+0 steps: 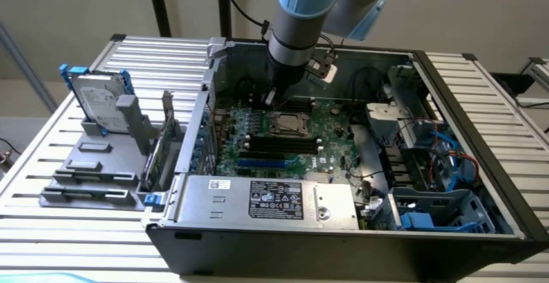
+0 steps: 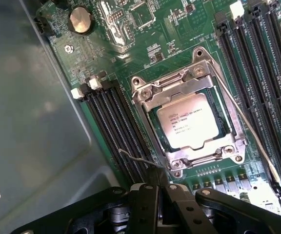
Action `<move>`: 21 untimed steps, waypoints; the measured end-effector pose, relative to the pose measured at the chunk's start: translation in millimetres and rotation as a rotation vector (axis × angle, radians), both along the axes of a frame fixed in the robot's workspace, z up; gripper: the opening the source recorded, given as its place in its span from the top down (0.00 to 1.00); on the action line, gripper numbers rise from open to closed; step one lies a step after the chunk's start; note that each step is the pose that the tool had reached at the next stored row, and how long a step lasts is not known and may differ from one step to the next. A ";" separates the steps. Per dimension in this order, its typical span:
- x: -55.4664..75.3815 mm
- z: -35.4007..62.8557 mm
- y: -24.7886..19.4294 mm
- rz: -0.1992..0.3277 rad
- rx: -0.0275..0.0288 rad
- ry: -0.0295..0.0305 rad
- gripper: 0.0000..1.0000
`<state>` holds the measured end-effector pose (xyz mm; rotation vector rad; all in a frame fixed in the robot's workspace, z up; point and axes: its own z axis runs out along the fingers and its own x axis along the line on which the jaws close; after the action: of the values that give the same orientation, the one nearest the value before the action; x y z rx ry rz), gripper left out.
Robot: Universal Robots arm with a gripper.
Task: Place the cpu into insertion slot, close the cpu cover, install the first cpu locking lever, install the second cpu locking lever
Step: 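Install the first cpu locking lever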
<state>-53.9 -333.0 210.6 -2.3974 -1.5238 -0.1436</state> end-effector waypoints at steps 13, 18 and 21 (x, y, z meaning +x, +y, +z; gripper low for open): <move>9.7 -5.5 2.1 -0.025 -0.0026 0.0027 0.89; 14.5 -7.4 2.3 -0.052 -0.0051 0.0026 0.89; 15.4 -8.7 2.3 -0.073 -0.0074 0.0026 0.89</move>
<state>-38.5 -330.7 202.0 -2.4591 -1.4387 -0.1506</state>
